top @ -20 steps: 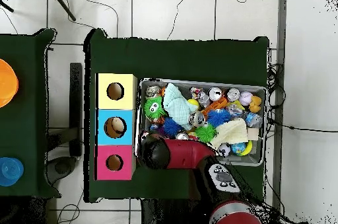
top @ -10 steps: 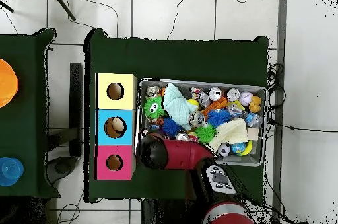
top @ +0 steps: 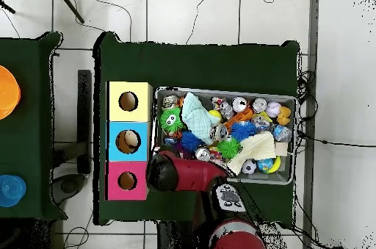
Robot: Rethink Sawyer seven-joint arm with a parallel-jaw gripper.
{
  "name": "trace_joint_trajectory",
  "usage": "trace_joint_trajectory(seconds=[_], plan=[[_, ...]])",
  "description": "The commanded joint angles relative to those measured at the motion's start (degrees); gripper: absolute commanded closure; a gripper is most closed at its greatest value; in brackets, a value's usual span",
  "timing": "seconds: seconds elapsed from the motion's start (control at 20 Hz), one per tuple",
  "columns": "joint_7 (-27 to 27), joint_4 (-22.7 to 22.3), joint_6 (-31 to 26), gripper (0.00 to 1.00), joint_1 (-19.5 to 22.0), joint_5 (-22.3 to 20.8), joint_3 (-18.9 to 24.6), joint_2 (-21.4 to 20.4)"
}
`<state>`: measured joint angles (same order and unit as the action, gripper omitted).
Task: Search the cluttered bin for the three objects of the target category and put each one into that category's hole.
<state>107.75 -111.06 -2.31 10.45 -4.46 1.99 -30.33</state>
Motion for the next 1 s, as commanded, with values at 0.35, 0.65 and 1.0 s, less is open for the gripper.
trace_joint_trajectory(seconds=[0.35,0.65,1.0], plan=[[10.67,4.26,6.23,0.00,0.03,3.85,-1.36,6.81],[9.93,4.64,6.16,0.00,-0.43,4.24,-1.75,7.50],[8.17,5.21,3.89,0.00,-1.82,3.64,-2.97,7.71]])
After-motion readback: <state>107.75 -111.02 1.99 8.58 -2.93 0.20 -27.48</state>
